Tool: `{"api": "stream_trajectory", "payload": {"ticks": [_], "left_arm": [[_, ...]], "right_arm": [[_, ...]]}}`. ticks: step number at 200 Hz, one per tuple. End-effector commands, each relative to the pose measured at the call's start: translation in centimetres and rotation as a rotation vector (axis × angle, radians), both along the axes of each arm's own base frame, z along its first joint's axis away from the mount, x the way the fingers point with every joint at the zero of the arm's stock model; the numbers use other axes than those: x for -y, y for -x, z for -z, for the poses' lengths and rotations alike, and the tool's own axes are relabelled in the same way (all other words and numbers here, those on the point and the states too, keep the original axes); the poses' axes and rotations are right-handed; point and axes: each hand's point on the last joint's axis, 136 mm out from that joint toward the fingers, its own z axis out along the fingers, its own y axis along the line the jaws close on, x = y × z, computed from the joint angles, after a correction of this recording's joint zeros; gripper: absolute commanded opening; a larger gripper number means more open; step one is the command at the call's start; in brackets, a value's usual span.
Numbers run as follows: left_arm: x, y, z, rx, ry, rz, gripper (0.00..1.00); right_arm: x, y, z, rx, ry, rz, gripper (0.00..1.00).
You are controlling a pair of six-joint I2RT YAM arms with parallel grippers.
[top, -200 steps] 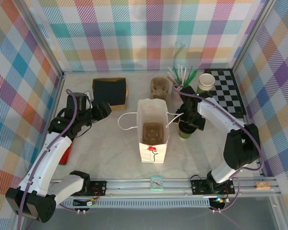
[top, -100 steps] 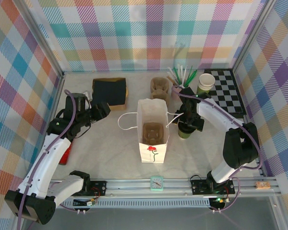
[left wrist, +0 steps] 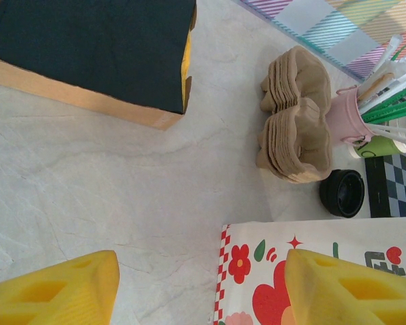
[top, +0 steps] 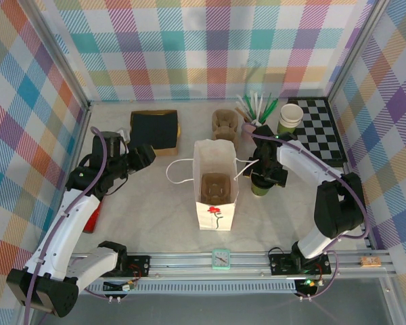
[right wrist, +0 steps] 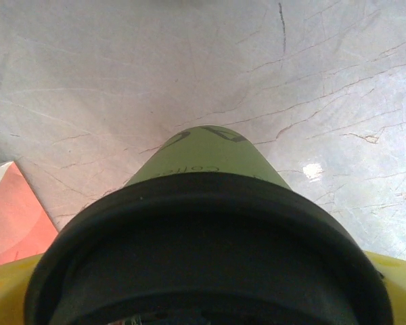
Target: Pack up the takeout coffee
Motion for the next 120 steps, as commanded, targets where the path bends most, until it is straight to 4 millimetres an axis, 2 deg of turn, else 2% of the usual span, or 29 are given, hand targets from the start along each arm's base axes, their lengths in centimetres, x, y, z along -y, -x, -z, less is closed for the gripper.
{"api": "stream_trajectory", "payload": {"ticks": [1,120], "left_arm": [[-0.44,0.4,-0.17,0.004,-0.018,-0.002,0.66],[-0.57,0.51,0.23,-0.002,-0.022,-0.007,0.66]], "right_arm": [[-0.17,0.14,0.68,-0.026,0.003,-0.015,1.0],[-0.33,-0.25,1.51,-0.042,0.01,-0.026,0.94]]}}
